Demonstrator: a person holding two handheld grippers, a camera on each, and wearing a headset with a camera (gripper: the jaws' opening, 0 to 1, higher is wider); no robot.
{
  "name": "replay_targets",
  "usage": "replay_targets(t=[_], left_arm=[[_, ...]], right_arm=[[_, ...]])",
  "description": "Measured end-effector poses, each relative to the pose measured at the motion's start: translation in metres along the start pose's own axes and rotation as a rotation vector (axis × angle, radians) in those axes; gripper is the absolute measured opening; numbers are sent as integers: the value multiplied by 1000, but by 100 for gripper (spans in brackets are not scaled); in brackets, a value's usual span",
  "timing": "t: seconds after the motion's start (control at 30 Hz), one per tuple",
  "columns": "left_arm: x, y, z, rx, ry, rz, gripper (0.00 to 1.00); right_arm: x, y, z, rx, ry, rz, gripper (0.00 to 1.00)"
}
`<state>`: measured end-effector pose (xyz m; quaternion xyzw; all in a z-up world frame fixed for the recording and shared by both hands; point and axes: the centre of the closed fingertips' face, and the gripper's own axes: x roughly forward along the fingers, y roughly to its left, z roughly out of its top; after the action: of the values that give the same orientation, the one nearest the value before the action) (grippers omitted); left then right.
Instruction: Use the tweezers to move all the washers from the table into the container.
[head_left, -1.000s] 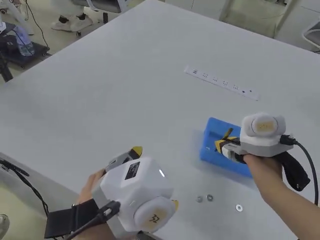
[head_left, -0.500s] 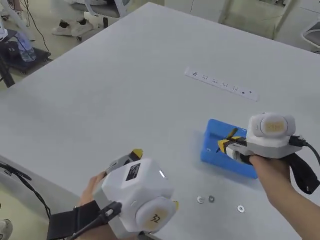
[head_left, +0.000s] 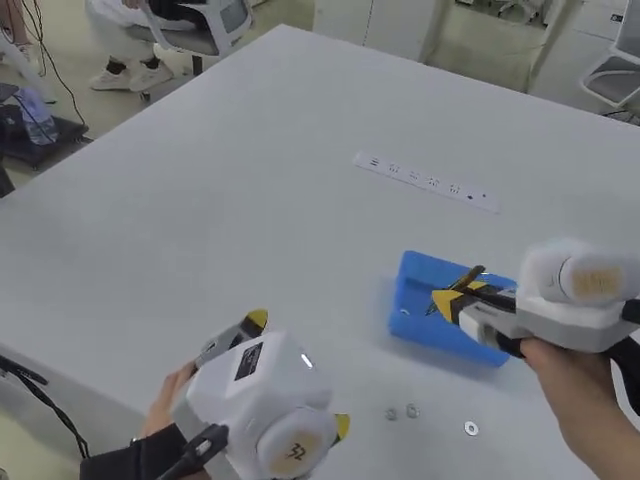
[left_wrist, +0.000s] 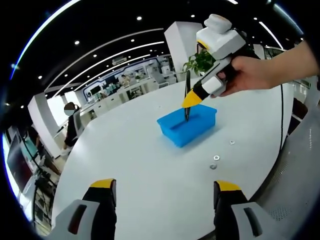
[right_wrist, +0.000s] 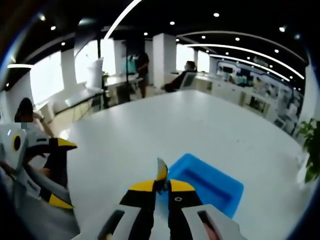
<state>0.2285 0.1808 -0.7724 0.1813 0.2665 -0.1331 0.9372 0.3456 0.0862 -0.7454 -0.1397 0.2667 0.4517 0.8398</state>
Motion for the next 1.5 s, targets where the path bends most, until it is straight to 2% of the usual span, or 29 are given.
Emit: replay_targets(t=[0.13, 0.27, 0.37, 0.6, 0.83, 1.5], left_arm=[[0, -2, 1, -15, -7, -14, 83], [0, -3, 2, -27, -14, -21, 84], [-1, -3, 3, -29, -19, -23, 84], [-2, -5, 5, -39, -31, -35, 86], [-2, -3, 6, -41, -34, -26, 86], [0, -4, 5, -32, -27, -26, 84]], right_arm=[[-6, 17, -10, -3, 8, 23, 5], [-7, 32, -29, -5, 36, 41, 5], [-6, 45, -49, 23, 67, 65, 5], [0, 58, -74, 33, 121, 84, 5], [6, 60, -83, 28, 155, 86, 6], [12, 60, -85, 86, 162, 85, 6]])
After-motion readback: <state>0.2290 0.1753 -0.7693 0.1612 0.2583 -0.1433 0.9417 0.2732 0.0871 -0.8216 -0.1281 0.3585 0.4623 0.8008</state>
